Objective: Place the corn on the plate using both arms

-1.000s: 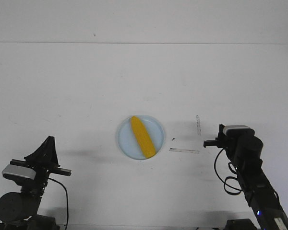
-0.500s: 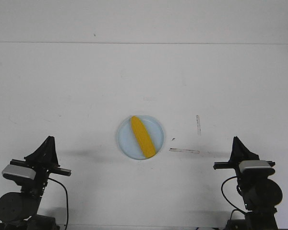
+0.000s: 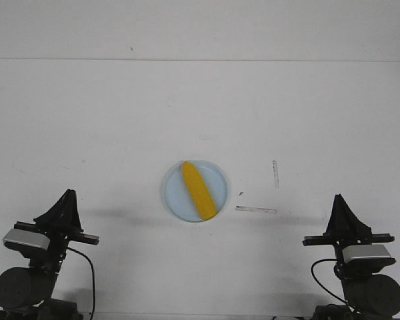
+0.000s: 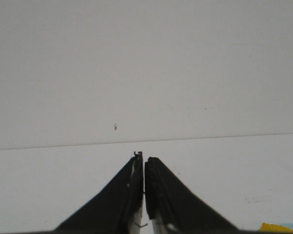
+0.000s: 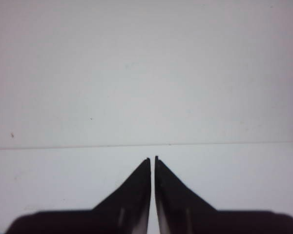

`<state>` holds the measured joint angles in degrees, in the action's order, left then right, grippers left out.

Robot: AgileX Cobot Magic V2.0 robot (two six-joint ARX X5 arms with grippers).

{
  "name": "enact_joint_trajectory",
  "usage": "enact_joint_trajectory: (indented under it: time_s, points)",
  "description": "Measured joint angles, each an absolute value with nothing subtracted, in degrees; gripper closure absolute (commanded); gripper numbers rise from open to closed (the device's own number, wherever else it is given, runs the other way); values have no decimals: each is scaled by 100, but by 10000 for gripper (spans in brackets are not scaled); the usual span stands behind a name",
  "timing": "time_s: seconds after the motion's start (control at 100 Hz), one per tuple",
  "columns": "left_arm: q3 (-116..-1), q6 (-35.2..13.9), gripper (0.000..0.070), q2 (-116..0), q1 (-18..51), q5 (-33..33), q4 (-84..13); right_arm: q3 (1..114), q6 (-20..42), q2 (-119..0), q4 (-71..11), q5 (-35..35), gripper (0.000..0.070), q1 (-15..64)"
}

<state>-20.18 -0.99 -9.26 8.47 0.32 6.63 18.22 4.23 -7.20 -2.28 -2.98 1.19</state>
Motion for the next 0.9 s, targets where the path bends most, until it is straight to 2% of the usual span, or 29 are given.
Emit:
enact_joint_trajectory:
  time_s: [0.52, 0.63, 0.9]
  points:
    - [-2018, -99, 699, -926, 847, 27, 661, 1822, 423, -720, -226, -296, 688, 119]
    - [-2018, -99, 699, -921, 845, -209, 659, 1822, 423, -720, -226, -298, 688, 119]
    - [-1533, -102, 699, -888, 537, -301, 895, 1822, 423, -720, -228, -296, 688, 119]
